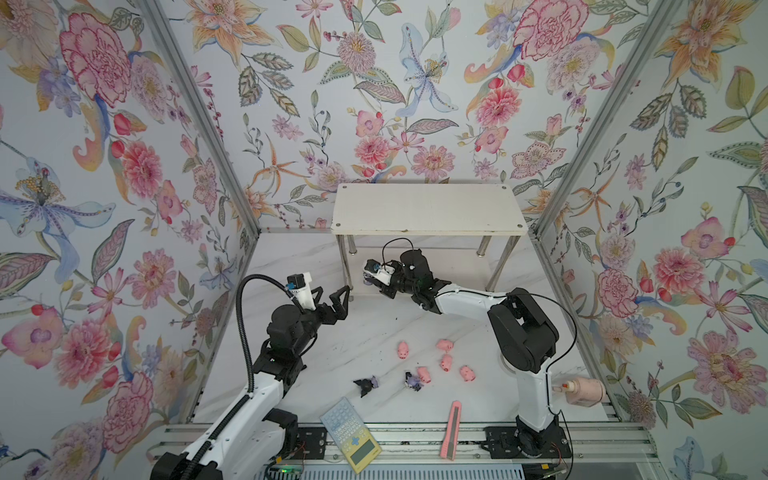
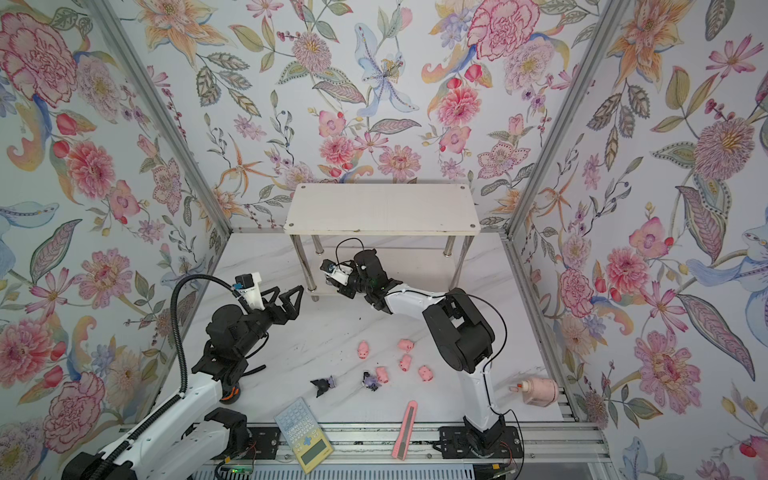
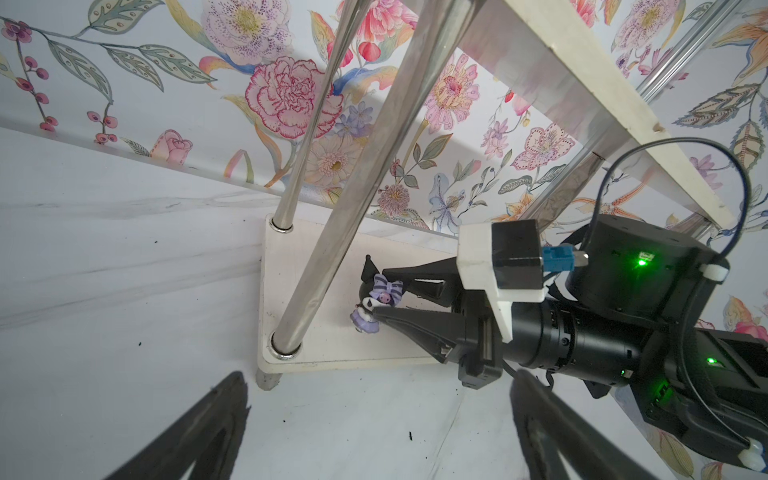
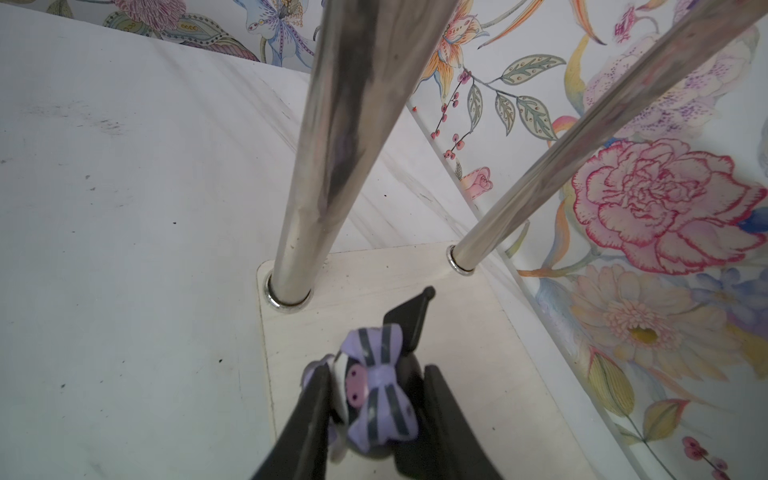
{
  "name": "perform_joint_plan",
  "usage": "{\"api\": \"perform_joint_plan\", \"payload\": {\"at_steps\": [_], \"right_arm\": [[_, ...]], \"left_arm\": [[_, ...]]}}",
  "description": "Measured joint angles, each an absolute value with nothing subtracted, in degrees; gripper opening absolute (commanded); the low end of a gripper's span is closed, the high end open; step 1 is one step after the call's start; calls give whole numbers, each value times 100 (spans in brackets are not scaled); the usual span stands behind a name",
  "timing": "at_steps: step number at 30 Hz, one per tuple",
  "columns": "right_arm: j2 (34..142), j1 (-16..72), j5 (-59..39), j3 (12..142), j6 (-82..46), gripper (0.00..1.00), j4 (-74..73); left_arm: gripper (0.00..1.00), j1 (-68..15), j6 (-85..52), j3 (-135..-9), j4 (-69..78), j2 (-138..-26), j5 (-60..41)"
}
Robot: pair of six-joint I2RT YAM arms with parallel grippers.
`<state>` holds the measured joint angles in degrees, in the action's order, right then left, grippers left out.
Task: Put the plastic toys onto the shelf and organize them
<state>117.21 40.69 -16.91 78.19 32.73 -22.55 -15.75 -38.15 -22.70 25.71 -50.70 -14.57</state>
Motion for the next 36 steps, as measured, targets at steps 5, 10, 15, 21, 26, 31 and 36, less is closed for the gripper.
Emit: {"api": "perform_joint_plan", "payload": {"at_steps": [5, 10, 15, 21, 26, 31, 36], "right_arm": [[11732, 4071, -1619, 7819, 3306, 3, -2331], [11904, 4080, -1514, 7832, 3439, 6, -2436], [12090, 4080, -1439, 7832, 3557, 10, -2475], [12114, 4119, -1396, 7826, 3673, 13, -2541], [12125, 4167, -1308, 7730, 3767, 25, -2742], [12125, 4222, -1186, 7581, 3863, 36, -3030], [12130, 4244, -1114, 7485, 3898, 61, -3085]], "left_arm": [[99, -1575, -3815, -2281, 2571, -5072, -1457], [99, -1575, -3813, -2375, 2578, -5092, -1457], [99, -1575, -3813, -2425, 2576, -5159, -1457], [99, -1575, -3813, -2432, 2578, -5330, -1459], [99, -1575, -3813, -2432, 2578, -5406, -1476], [99, -1575, -3813, -2432, 2589, -5406, -1474], [99, -1575, -3815, -2432, 2620, -5404, -1476]]}}
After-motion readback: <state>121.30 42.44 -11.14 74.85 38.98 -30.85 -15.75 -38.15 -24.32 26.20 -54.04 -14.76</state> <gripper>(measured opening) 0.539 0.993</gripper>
